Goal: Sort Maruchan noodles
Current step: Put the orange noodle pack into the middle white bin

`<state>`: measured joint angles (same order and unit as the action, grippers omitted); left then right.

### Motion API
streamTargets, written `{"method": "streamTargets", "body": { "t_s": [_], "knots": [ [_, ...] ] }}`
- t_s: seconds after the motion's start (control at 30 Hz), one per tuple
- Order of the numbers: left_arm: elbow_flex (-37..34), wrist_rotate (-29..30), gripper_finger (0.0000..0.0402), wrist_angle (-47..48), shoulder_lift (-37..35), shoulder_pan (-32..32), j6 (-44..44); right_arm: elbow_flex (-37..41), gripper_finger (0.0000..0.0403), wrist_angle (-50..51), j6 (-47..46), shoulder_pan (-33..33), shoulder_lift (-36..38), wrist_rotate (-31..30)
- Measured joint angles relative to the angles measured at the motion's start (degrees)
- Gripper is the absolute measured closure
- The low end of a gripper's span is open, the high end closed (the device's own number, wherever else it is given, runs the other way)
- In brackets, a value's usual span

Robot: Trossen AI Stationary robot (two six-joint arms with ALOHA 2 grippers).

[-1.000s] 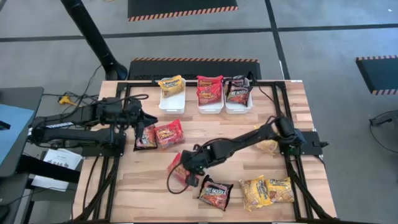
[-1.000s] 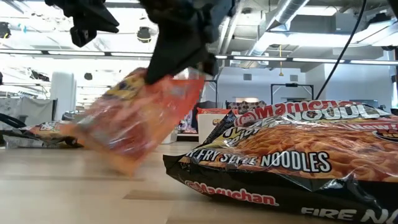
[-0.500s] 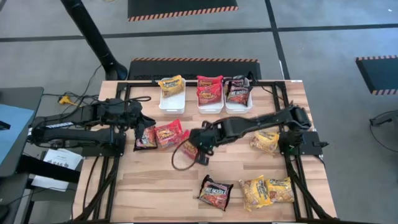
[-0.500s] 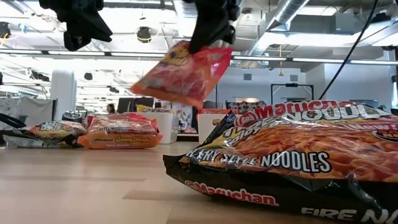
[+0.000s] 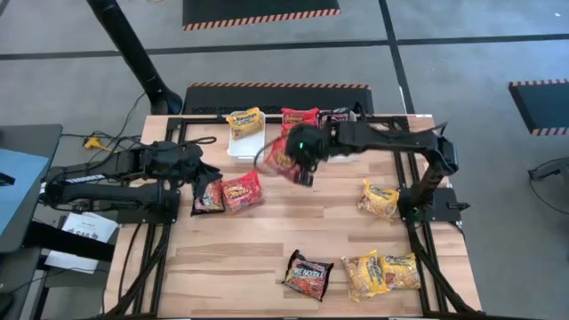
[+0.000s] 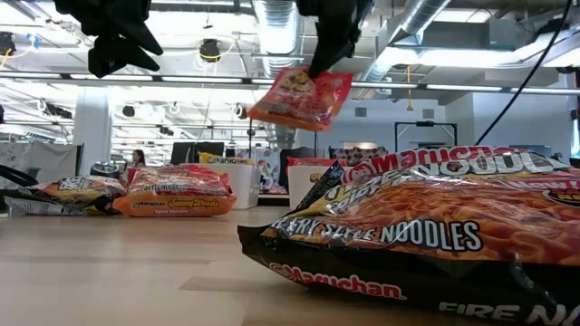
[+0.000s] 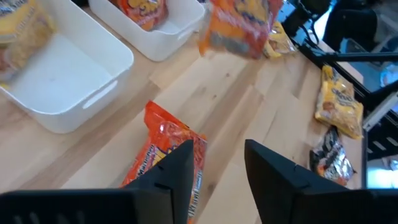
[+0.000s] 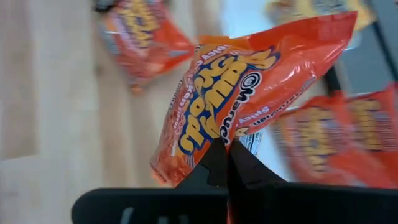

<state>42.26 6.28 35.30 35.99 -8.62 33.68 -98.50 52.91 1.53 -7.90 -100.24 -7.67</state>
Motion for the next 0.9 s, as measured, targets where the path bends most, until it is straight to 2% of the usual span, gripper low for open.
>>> {"method": "streamTargets", "body": {
  "t_s": [0.27, 0.5, 0.9],
  "knots": [
    [0.00, 5.41, 0.0273, -0.09, 0.02, 0.01, 0.14, -0.02, 0.0400, 1.24, 13.18, -9.60, -0.24, 0.03],
    [0.00, 6.55, 0.0273, -0.10, 0.02, 0.01, 1.06, -0.02, 0.0400, 1.39, 22.48, -15.45, -0.31, 0.14],
    [0.00, 9.68, 0.0273, -0.10, 0.02, 0.00, 4.54, 0.44, 0.0402, -0.03, 32.90, -20.40, -0.31, 3.42]
  ]
}}
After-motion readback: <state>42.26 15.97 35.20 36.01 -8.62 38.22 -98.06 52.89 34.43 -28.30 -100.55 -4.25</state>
